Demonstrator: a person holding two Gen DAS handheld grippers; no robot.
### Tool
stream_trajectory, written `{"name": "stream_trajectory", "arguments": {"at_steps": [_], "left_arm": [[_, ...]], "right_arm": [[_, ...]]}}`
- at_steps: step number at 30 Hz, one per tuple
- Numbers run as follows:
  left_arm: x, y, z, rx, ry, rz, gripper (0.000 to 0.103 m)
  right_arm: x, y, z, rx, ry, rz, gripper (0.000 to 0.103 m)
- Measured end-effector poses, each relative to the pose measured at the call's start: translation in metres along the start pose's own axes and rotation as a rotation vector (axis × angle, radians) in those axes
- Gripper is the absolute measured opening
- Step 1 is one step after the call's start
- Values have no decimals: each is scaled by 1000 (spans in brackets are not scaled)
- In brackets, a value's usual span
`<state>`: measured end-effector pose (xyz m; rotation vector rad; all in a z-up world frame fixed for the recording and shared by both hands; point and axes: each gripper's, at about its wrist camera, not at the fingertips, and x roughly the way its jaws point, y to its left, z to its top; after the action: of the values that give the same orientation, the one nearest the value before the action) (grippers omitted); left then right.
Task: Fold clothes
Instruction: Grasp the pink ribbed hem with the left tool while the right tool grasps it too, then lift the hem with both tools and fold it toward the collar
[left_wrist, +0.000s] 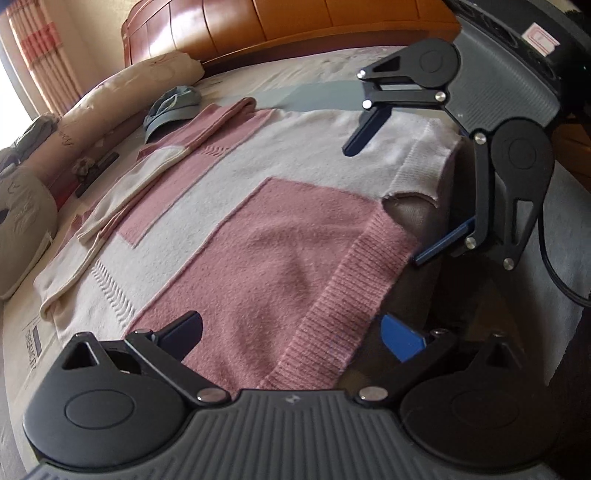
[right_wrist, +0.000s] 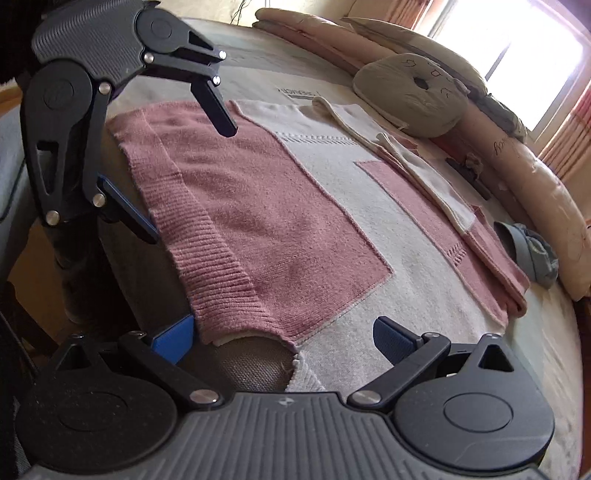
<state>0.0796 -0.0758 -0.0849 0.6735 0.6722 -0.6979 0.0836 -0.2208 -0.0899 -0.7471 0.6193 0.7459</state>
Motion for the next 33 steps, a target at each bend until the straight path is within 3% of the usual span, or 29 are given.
{"name": "stream_trajectory", "arguments": {"at_steps": [8,17,25,29,33], "left_arm": [[8,-10,9,28,-8,-4,102],[15,-8,13,31,-16,17,102],[14,9,11,15,-16,139,102],[11,16,14,-7,-25,146,102],[12,13,15,5,-24,150,102]], "right_arm": [[-4,5,9,-89,-10,-76,103],[-12,-4,10,-65,-56,-144,103],[-18,-12,11,-44,-98,-201,103],[-18,-6,13,-29,-130,-120,103],[-4,6,21,-57,-129,-128,103]]}}
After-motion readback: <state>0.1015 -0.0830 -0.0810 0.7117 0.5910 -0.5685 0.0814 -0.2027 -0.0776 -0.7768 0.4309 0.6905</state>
